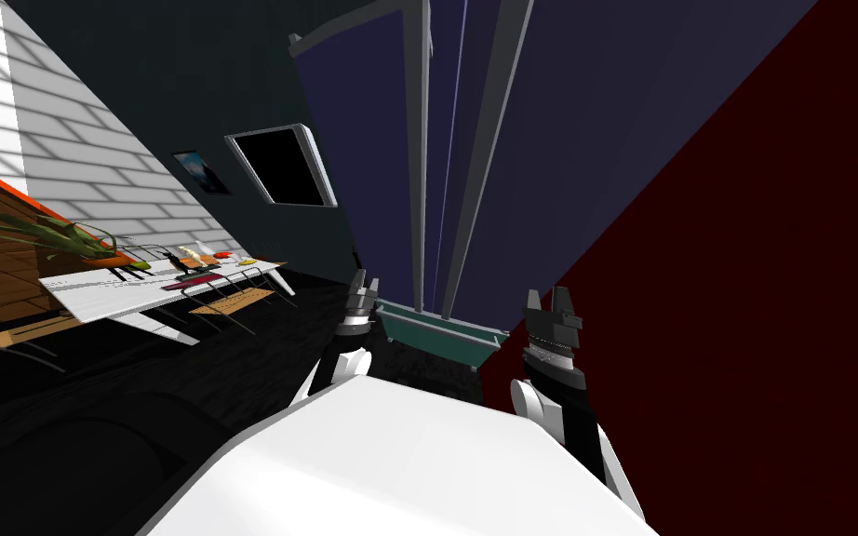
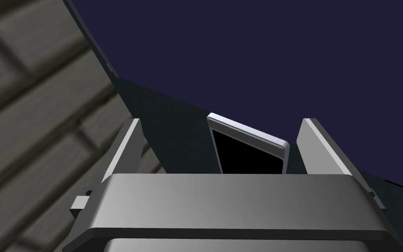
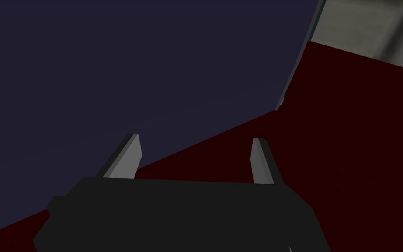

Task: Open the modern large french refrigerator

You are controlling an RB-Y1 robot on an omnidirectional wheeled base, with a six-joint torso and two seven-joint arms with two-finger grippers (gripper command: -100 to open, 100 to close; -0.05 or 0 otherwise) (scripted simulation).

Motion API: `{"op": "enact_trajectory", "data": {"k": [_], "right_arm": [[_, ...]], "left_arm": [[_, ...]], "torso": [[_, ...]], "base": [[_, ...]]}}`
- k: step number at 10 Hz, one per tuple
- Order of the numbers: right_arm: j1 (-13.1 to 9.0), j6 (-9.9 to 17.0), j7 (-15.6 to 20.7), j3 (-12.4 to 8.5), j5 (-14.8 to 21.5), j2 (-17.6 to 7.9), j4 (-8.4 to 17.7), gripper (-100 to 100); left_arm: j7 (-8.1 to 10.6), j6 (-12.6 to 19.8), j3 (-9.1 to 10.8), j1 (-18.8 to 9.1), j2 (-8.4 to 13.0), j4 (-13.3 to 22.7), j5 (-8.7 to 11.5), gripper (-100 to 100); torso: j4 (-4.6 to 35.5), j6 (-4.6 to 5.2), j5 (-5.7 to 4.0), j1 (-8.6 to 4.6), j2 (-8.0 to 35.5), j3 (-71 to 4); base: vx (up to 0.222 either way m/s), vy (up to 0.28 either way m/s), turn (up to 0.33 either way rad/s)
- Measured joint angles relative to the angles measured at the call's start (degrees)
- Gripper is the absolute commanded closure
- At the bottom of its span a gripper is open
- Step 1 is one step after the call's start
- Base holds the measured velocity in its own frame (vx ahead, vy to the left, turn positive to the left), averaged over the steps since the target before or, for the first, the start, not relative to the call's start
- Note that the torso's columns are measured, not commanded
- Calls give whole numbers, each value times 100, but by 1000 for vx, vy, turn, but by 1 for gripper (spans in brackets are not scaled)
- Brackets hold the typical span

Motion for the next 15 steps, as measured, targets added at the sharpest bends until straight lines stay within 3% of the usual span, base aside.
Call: {"op": "enact_trajectory", "data": {"k": [2,9,10,12,15], "right_arm": [[0,0,0,0,0,0,0,0],[0,-1,0,0,0,0,-2,0],[0,-1,0,0,0,0,-2,0],[1,0,0,0,0,0,1,0],[1,0,0,1,0,1,1,0]], "left_arm": [[0,0,0,0,0,0,0,0],[0,-1,0,0,0,-2,0,0],[0,-1,0,0,0,-2,0,-100],[-29,76,9,-20,246,70,-50,-100],[-141,356,29,-80,494,285,-215,-100]], "torso": [[600,0,0,0,597,-1200],[3537,0,0,0,3539,-7073],[3960,0,0,0,3962,-7919],[4204,0,-2,-8,4205,-8427],[4227,0,-2,-7,4225,-8459]], "base": [[0,0,0],[0,0,0],[10,-18,-11],[19,-49,-17],[34,-86,-21]]}}
